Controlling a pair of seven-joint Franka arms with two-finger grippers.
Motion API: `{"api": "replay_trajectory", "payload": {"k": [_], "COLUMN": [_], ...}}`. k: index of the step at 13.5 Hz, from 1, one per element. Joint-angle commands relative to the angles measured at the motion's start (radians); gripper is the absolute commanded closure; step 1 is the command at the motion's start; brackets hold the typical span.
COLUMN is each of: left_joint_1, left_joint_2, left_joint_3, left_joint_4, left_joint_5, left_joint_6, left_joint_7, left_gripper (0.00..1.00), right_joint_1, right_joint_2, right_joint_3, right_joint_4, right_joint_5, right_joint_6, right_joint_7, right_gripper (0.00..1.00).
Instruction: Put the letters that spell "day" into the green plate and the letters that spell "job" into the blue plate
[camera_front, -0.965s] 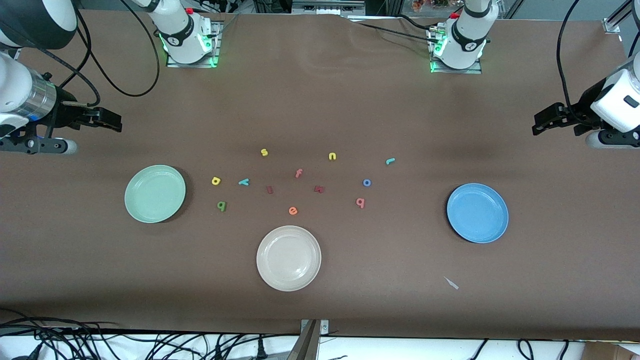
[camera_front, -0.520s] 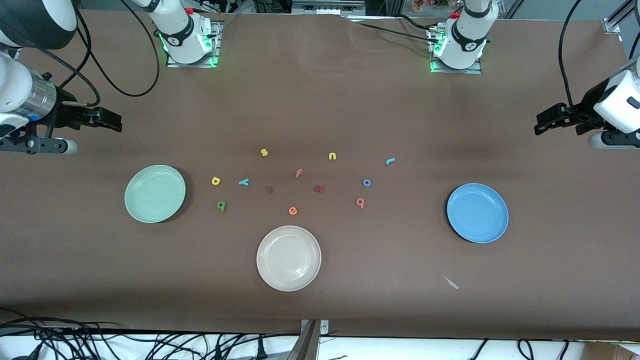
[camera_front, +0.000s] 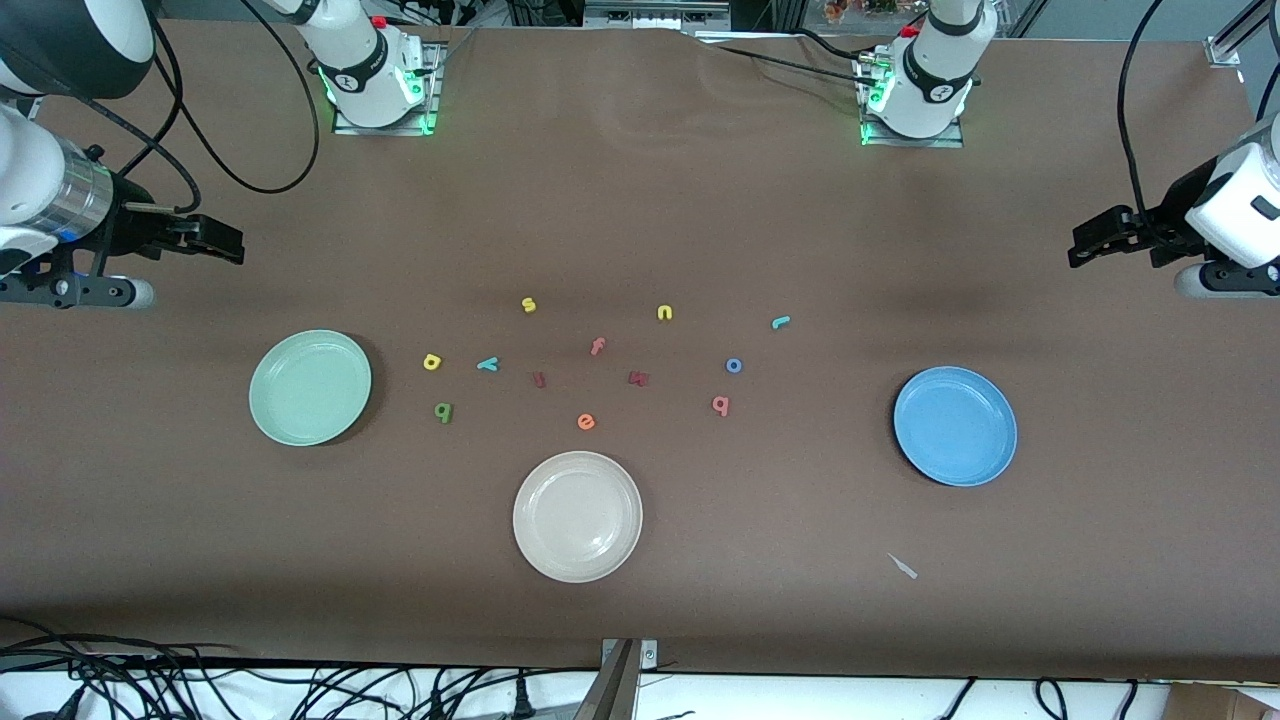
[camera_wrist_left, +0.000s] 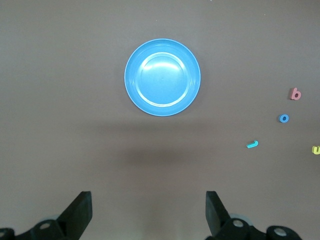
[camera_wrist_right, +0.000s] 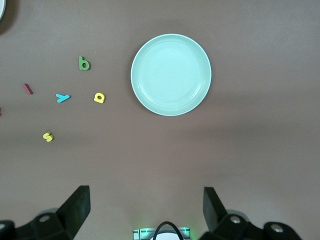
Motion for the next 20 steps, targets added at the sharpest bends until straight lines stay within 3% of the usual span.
{"api": "replay_trajectory", "payload": {"k": [1, 5, 20], "left_joint_1": [0.020, 0.078, 0.049], "left_joint_2": [-0.013, -0.009, -0.007], "left_joint_3": [0.001, 0.001, -0.036], "left_joint_4": [-0.011, -0.009, -0.014], "left_joint_5": [-0.031, -0.019, -0.016], "left_joint_6": [-0.004, -0.019, -0.044], "left_joint_7": [0.112, 0.160, 0.141], "left_gripper": [0.00, 0.00, 0.00], "right_joint_1": [-0.003, -0.003, -0.003], "right_joint_2": [0.004, 0.004, 0.004], "right_joint_3": [0.000, 0.000, 0.000], "right_joint_4": [0.014, 0.014, 0.014], "right_joint_5": [0.015, 0.015, 0.015], "right_joint_6": [-0.010, -0.011, -0.013], "right_joint_7": [-0.016, -0.016, -0.017], "right_gripper": [0.00, 0.00, 0.00]}}
